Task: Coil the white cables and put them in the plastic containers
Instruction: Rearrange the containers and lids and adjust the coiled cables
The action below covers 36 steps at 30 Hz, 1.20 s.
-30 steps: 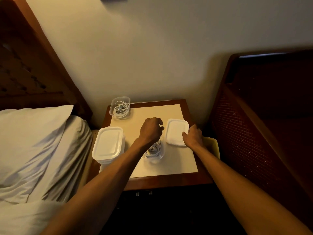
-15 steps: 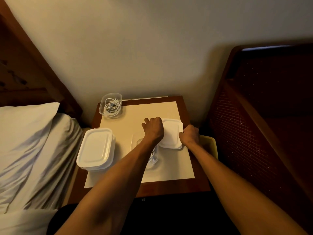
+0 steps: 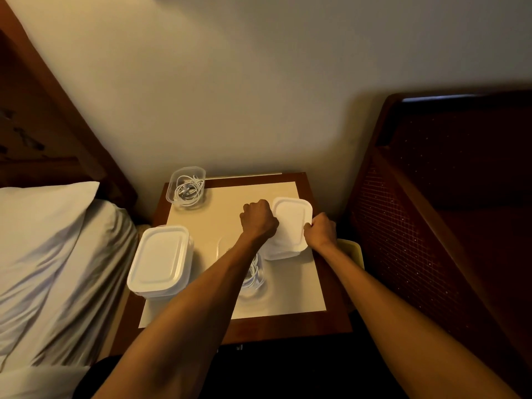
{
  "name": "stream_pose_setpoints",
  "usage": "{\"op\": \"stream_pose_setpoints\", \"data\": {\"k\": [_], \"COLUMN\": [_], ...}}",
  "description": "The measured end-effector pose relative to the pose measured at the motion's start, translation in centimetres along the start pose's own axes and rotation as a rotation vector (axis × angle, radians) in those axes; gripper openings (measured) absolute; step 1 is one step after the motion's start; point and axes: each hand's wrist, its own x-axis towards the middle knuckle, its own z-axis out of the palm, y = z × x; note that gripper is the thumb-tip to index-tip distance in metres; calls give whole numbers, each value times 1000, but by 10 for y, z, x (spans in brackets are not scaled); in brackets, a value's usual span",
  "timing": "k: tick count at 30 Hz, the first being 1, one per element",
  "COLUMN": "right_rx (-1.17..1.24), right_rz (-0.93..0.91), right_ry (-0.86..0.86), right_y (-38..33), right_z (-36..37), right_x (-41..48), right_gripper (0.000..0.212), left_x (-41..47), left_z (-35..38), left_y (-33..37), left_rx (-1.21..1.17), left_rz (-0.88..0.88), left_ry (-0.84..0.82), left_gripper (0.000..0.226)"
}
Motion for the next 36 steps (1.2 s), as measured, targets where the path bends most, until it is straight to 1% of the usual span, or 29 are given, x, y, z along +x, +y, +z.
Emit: {"op": "stream_pose_setpoints", "data": {"k": [4, 6, 10, 14, 18, 22, 27, 33, 36], "right_rx": [170, 234, 337, 370, 321, 201, 123, 63, 46], "right_rz": [-87, -146, -253, -275, -254, -274, -255, -212, -201], "right_ry": [77, 69, -7, -107, -193, -202, -239, -232, -237], "right_y": [-13, -23, -42, -53, -51, -43, -35, -29, -30], "right_z": [-25, -37, -43, -29, -11, 6, 21, 35, 40], "right_x": [-5, -12, -35, -58, -77, -92, -104, -104, -103], "right_gripper": [18, 20, 24, 20, 21, 17, 20, 32, 32], "left_x": [-2, -7, -26, -48, -69, -86, -98, -103, -107], "left_z": [-25, -40, -64, -78, -80, -67, -53, -41, -36], "left_y": [5, 1, -26, -56, -85, -102, -113, -120, -118], "left_rx": [-249, -317, -325, -281, -193, -77, 4, -13, -18], "left_rz": [-2, 3, 9, -15, -63, -82, -86, -44, -1], "left_ry": [58, 89, 140, 152, 107, 52, 19, 69, 107], "left_gripper": [31, 31, 28, 29, 27, 27, 25, 24, 22]}}
